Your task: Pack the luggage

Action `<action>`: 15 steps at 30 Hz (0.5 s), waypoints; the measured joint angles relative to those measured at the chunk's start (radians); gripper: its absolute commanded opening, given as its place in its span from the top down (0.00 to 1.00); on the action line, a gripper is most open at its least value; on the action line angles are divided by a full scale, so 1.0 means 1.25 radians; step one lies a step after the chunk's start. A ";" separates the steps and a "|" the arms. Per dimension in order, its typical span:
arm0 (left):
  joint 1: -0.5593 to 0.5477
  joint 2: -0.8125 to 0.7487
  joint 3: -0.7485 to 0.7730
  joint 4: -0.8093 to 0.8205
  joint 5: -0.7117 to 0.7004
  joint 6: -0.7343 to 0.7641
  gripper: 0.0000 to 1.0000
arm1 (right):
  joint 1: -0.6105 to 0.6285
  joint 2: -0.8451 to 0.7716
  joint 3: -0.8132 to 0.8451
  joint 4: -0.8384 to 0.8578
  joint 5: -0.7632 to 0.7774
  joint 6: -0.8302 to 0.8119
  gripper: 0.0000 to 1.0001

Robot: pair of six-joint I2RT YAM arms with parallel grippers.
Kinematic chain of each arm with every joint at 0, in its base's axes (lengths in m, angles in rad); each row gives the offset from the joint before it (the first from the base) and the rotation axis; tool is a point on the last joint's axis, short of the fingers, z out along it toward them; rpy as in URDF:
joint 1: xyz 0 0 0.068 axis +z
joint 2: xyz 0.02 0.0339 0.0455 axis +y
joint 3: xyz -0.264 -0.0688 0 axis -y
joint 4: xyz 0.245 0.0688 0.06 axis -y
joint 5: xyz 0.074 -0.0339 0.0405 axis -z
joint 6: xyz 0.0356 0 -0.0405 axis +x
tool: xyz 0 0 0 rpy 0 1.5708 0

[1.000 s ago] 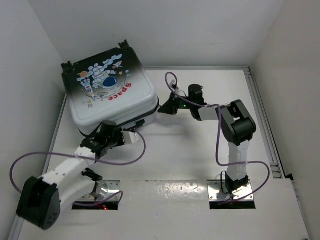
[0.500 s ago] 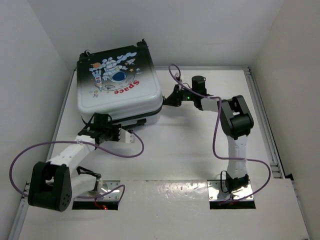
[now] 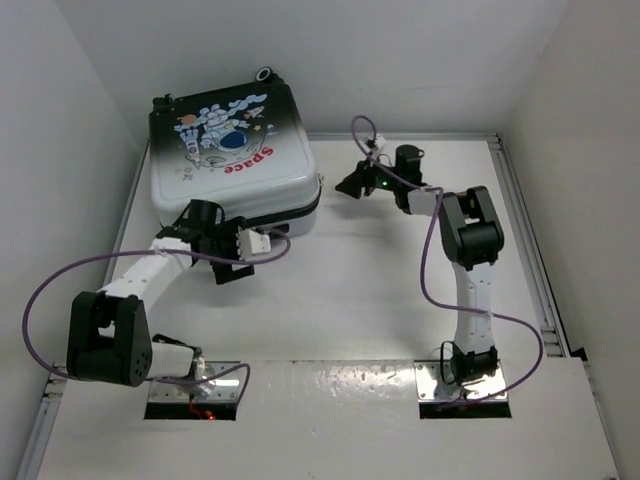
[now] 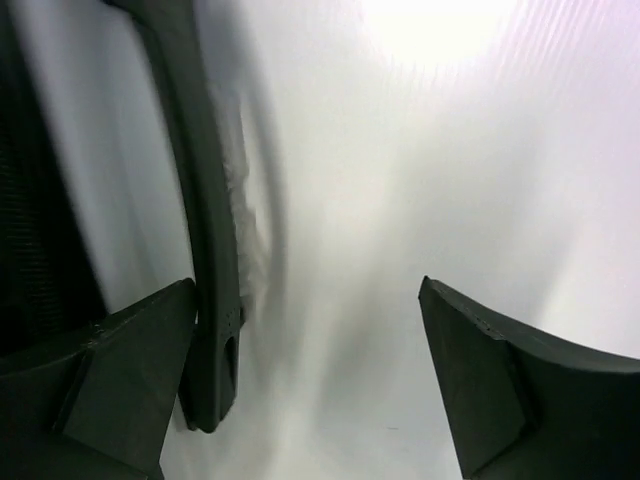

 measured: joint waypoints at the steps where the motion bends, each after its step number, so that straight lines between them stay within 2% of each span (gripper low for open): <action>1: 0.000 0.002 0.016 -0.014 0.006 -0.029 0.00 | -0.020 -0.014 -0.022 0.003 0.024 0.001 0.44; 5: -0.057 -0.005 0.119 -0.017 0.022 -0.214 0.00 | -0.123 -0.160 -0.152 -0.010 0.086 0.011 0.25; 7: -0.092 -0.012 0.185 -0.015 0.039 -0.296 0.00 | -0.150 -0.247 -0.183 -0.053 0.102 0.005 0.19; 10: -0.130 -0.024 0.304 0.000 0.070 -0.429 0.00 | -0.143 -0.376 -0.189 -0.140 0.109 -0.029 0.10; 11: -0.139 -0.031 0.345 0.023 0.055 -0.461 0.00 | -0.135 -0.419 -0.186 -0.179 0.110 -0.045 0.05; 13: -0.139 -0.031 0.434 0.061 0.012 -0.517 0.00 | -0.120 -0.488 -0.164 -0.285 0.114 -0.076 0.01; 15: -0.135 -0.031 0.507 0.097 -0.042 -0.579 0.00 | -0.106 -0.523 -0.121 -0.384 0.125 -0.093 0.01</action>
